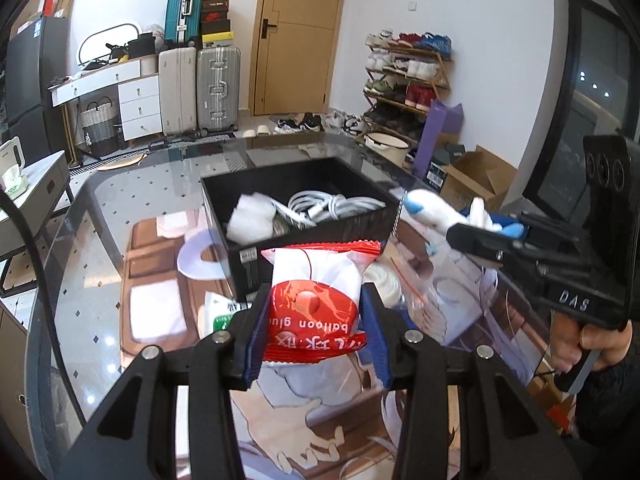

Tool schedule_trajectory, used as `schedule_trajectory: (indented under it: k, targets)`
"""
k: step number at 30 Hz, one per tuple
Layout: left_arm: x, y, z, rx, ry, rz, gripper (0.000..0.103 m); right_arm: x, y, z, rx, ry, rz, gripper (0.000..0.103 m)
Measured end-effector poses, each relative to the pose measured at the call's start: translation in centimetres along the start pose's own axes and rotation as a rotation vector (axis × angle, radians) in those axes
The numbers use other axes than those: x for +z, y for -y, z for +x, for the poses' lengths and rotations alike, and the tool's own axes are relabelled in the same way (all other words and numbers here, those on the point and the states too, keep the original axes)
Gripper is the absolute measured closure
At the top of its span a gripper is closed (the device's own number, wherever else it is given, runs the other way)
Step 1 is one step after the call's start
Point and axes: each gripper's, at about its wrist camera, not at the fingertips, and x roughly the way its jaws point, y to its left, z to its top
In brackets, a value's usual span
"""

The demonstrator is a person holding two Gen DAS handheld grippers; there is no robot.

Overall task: Organize soft objects
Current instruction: 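Carry the red packet and plush toy into the black box and release both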

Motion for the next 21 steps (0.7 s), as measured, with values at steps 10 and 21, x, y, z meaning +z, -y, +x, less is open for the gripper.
schedule_trajectory:
  k: [10,21]
  targets:
    - [2.4,-0.9,0.4,0.039,0.037,0.000,0.061,1.9,-0.6,1.1,0.002,0.015,-0.020,0.068]
    - [4.7,-1.7,2.3,0.056,0.040,0.006,0.061,3.8,-0.7,3.2,-0.011,0.003,-0.022,0.068]
